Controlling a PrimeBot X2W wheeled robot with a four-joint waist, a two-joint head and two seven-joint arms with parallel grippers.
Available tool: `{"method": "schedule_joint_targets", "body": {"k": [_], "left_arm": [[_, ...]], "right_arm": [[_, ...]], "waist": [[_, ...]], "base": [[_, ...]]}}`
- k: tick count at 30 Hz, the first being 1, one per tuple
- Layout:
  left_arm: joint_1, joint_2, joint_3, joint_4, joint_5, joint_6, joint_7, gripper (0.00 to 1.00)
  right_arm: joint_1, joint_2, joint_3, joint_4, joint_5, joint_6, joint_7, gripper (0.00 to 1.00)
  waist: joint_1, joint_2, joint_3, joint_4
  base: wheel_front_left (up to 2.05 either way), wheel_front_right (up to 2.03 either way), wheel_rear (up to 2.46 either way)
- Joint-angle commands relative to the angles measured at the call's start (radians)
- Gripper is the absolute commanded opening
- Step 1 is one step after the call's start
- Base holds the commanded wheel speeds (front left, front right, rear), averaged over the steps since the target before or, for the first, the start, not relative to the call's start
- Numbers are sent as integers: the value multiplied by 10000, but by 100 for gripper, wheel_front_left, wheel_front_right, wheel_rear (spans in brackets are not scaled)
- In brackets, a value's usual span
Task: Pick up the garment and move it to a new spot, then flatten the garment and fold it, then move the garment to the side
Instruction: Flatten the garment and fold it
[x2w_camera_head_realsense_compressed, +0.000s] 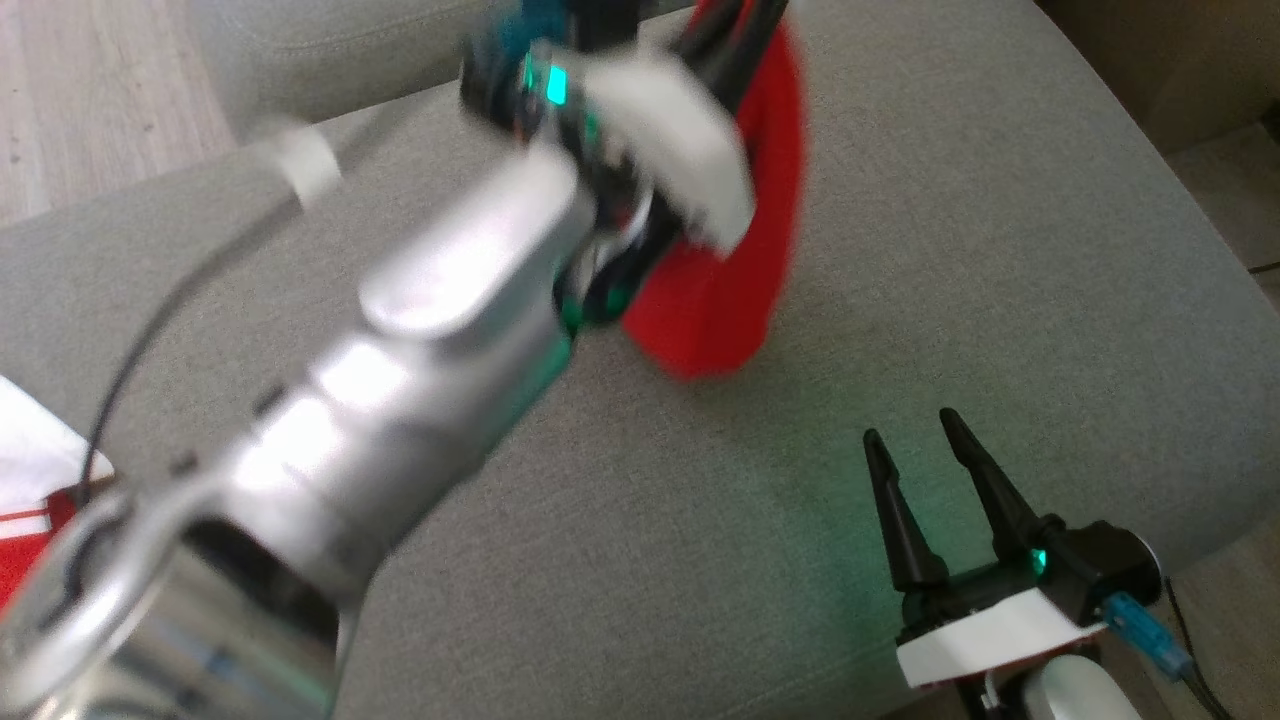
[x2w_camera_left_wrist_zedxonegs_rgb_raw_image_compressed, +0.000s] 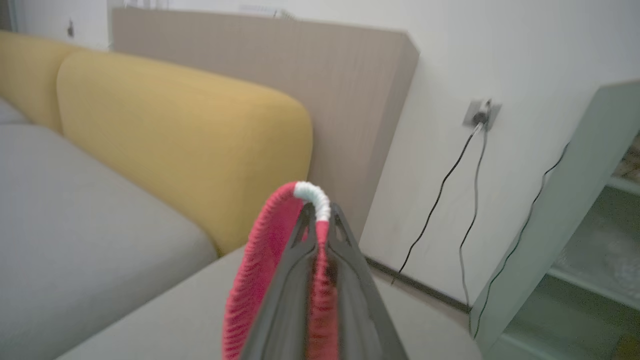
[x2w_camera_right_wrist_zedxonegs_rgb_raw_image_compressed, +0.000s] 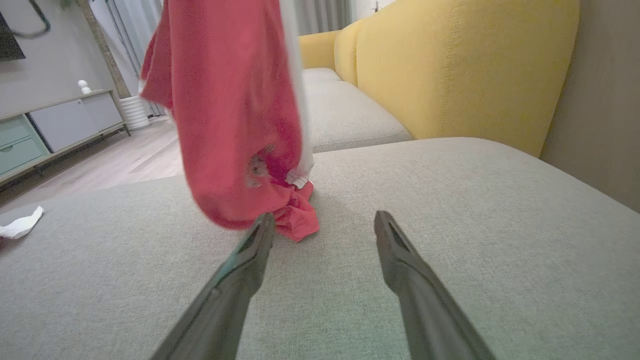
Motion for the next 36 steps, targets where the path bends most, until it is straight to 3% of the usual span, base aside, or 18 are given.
{"method": "schedule_joint_targets", "body": {"k": [1, 5, 9, 17, 24, 31, 36], "left_arm": [[-683, 80, 358, -289, -102, -39, -99, 0], [-1584, 80, 647, -151, -1034, -164, -224, 0], [-1317, 187, 697, 500, -1427, -226, -161, 0], [2945, 1373, 565, 1021, -2323, -179, -707, 0], [5684, 1983, 518, 647, -2337, 178, -2240, 0], [6173, 2290, 652, -15, -1956, 478, -2779, 0], [6147, 2446, 787, -186, -1710, 662, -2889, 0]], "right_arm": [[-330, -122, 271, -354, 84, -7, -111, 100], [-318, -267, 571, -379, 204, -7, -111, 100], [-285, -345, 640, -408, 220, -7, -111, 100], [-112, -402, 662, -419, 200, -7, -111, 100], [64, -389, 380, -413, 393, -7, -111, 100], [-694, -810, -155, 67, 1155, -7, -111, 100], [-1818, -1448, -222, 1290, 1837, -7, -111, 100]], "waist": [[-1, 0, 3, 13], [-1, 0, -53, 109], [-1, 0, -115, 302], [-1, 0, -252, 867], [-1, 0, -300, 1715], [-1, 0, -89, 2664], [-1, 0, 94, 3160]], "base": [[0, 0, 0], [0, 0, 0], [0, 0, 0], [0, 0, 0], [0, 0, 0], [0, 0, 0], [0, 0, 0]]}}
